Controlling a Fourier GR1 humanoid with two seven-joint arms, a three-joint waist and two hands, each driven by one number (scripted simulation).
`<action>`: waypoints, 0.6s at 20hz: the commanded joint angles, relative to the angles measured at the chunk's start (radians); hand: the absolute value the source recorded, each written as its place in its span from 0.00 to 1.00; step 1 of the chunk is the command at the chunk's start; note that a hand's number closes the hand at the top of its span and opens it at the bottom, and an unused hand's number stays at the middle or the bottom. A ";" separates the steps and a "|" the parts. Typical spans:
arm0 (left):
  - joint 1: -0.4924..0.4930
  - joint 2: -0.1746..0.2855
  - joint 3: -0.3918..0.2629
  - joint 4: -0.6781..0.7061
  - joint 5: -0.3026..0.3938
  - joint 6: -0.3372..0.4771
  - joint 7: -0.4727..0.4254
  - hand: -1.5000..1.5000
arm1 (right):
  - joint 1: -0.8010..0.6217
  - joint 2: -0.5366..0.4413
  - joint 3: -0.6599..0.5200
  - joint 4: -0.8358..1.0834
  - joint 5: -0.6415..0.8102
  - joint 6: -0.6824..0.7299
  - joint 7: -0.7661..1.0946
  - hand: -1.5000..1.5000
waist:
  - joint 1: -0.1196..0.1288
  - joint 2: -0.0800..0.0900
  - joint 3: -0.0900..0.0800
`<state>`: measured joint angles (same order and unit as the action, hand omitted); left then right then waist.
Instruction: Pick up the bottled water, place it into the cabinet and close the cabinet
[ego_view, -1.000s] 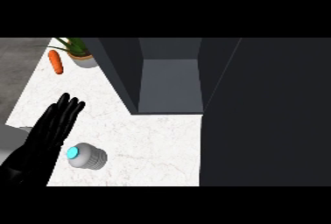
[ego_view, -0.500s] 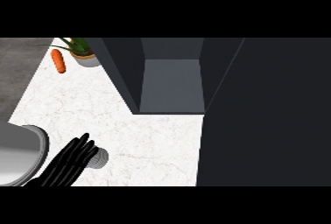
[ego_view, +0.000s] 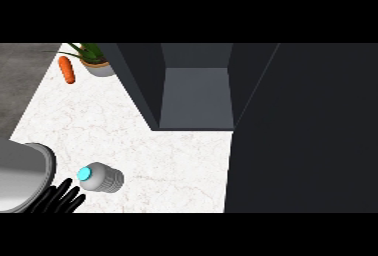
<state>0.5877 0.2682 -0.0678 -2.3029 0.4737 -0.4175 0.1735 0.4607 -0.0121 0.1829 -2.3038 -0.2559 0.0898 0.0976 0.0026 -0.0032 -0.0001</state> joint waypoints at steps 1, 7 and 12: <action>0.094 -0.024 0.010 0.033 -0.051 -0.083 -0.071 0.00 | 0.047 0.011 0.069 -0.045 0.057 -0.018 -0.010 0.00 | 0.003 -0.001 0.000; 0.060 0.020 0.172 0.090 0.077 -0.175 -0.101 0.00 | 0.131 -0.013 0.048 -0.006 0.056 0.058 -0.122 0.00 | -0.003 0.000 0.000; 0.029 -0.051 0.167 0.188 -0.020 -0.229 -0.165 0.00 | 0.085 -0.019 0.010 0.063 0.009 0.061 -0.144 0.00 | 0.001 0.001 0.000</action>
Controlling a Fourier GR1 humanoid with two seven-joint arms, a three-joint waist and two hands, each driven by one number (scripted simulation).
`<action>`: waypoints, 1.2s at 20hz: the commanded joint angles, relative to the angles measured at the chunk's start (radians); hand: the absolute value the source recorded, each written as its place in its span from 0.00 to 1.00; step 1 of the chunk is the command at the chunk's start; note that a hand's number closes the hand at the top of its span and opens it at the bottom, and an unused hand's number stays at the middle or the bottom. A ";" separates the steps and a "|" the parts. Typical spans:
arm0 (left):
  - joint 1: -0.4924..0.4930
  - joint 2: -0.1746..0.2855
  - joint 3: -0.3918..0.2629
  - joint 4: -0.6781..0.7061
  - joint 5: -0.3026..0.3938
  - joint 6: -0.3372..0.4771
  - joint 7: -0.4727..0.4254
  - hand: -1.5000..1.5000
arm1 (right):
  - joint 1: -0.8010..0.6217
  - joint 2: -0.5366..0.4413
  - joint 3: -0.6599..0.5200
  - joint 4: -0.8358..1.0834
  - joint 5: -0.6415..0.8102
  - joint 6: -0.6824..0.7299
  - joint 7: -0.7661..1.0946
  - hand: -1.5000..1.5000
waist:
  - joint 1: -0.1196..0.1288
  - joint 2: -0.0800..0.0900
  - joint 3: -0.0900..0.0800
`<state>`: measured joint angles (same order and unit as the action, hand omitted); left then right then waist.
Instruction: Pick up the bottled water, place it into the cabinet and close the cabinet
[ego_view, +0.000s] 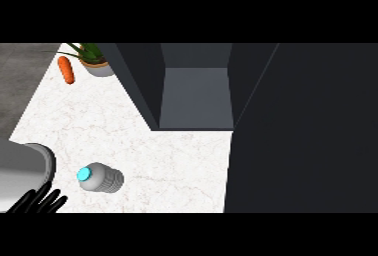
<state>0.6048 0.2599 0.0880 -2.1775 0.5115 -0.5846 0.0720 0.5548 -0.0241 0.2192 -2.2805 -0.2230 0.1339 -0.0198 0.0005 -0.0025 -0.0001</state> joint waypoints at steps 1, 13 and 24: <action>-0.041 0.020 0.102 0.078 0.043 -0.042 -0.025 0.00 | 0.008 0.004 0.012 0.035 0.018 0.016 -0.055 0.00 | -0.001 0.001 0.000; -0.276 -0.052 0.125 0.371 -0.161 -0.045 -0.102 0.00 | 0.100 -0.004 0.091 0.033 0.072 0.026 -0.131 0.00 | -0.012 0.001 0.000; -0.406 -0.003 0.188 0.633 -0.298 -0.119 -0.231 0.00 | 0.141 -0.029 0.076 0.023 0.044 0.044 -0.177 0.00 | -0.010 0.001 0.000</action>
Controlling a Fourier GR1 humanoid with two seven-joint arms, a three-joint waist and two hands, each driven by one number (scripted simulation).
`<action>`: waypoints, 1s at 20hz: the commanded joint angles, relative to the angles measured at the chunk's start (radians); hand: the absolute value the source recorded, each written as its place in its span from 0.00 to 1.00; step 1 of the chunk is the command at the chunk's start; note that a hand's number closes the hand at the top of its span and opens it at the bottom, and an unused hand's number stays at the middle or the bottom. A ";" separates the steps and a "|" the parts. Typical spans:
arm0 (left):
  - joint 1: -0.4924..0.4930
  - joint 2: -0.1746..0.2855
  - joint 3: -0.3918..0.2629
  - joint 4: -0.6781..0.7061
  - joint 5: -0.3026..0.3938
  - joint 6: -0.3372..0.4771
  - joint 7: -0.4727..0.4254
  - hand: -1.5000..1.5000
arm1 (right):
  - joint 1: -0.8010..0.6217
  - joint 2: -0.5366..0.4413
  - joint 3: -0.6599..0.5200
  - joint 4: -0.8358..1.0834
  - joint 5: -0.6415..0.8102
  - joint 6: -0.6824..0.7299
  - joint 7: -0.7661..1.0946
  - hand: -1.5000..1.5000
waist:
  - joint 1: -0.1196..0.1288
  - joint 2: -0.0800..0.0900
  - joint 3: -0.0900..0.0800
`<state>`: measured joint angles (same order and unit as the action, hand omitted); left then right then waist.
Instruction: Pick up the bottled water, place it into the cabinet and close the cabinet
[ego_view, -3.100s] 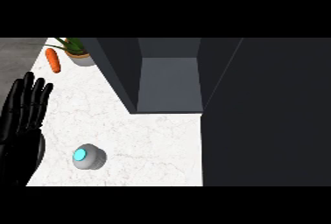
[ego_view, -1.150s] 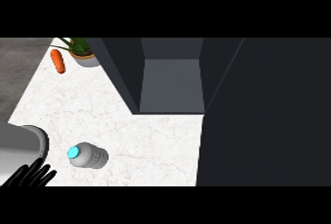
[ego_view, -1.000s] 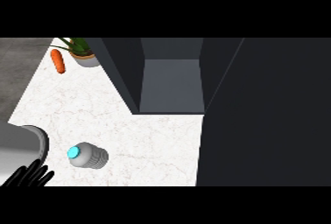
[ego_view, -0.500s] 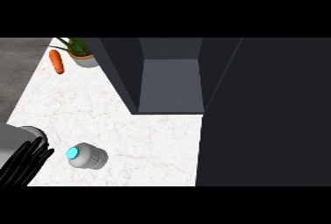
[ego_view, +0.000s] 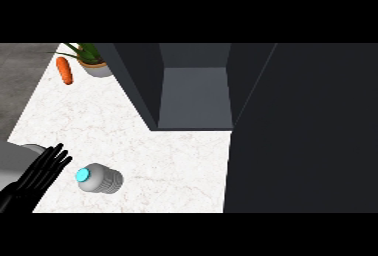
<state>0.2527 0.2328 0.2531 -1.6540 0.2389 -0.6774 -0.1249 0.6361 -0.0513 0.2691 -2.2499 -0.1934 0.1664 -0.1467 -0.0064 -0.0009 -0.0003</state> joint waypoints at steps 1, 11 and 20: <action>-0.005 0.001 0.005 0.148 -0.118 -0.045 -0.144 0.00 | -0.006 -0.006 -0.020 0.065 0.000 0.014 -0.050 0.00 | 0.002 0.000 0.000; -0.245 0.027 0.027 0.547 -0.186 0.024 -0.201 0.00 | 0.110 -0.038 0.028 -0.023 -0.006 0.033 -0.100 0.00 | -0.008 0.000 0.000; -0.418 0.025 0.011 0.887 -0.242 0.023 -0.311 0.00 | -0.001 -0.026 0.018 0.038 -0.007 -0.011 -0.036 0.00 | -0.004 0.002 -0.001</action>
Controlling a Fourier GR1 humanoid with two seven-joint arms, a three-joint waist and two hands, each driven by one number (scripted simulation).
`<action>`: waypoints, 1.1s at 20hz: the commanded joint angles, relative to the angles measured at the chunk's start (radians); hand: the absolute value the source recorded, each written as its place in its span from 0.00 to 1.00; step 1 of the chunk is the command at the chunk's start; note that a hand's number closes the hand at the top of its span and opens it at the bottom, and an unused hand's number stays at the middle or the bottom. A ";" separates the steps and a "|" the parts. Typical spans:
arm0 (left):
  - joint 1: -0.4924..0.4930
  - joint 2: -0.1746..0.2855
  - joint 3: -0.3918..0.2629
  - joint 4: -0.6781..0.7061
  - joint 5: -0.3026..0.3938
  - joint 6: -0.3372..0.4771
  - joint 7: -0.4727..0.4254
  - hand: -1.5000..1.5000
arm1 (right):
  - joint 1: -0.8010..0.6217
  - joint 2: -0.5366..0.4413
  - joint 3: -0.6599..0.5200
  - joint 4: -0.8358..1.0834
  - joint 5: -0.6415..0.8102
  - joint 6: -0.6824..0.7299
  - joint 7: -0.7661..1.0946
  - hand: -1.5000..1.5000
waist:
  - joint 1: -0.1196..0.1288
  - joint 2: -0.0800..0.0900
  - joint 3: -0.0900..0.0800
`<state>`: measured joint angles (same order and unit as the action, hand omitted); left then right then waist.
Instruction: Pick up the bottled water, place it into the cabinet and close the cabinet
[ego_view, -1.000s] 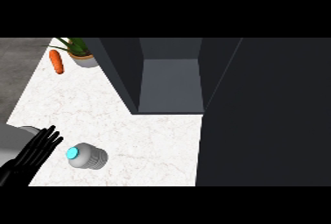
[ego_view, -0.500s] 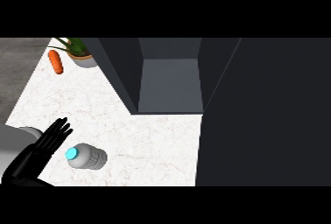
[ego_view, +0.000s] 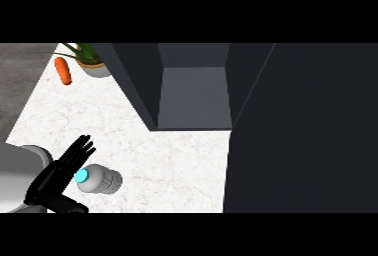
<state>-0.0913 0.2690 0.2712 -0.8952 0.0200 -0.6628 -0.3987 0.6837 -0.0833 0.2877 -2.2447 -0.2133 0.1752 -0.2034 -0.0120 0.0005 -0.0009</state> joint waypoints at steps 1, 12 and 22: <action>-0.067 0.003 -0.012 0.161 -0.050 0.010 -0.102 0.00 | 0.060 -0.028 0.001 -0.050 -0.019 0.016 -0.009 0.00 | -0.002 0.000 0.000; -0.183 -0.005 -0.046 0.391 -0.091 0.032 -0.228 0.00 | -0.012 0.001 0.036 0.016 0.024 -0.011 -0.022 0.00 | -0.001 0.000 0.000; -0.191 -0.046 -0.073 0.482 -0.071 -0.064 -0.284 0.00 | -0.045 -0.020 -0.001 0.016 -0.001 -0.016 0.022 0.00 | 0.001 0.002 -0.001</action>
<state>-0.2942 0.2697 0.2281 -0.4466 -0.0466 -0.6079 -0.6196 0.6557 -0.1003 0.2855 -2.2273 -0.2199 0.1696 -0.2087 -0.0131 -0.0020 0.0070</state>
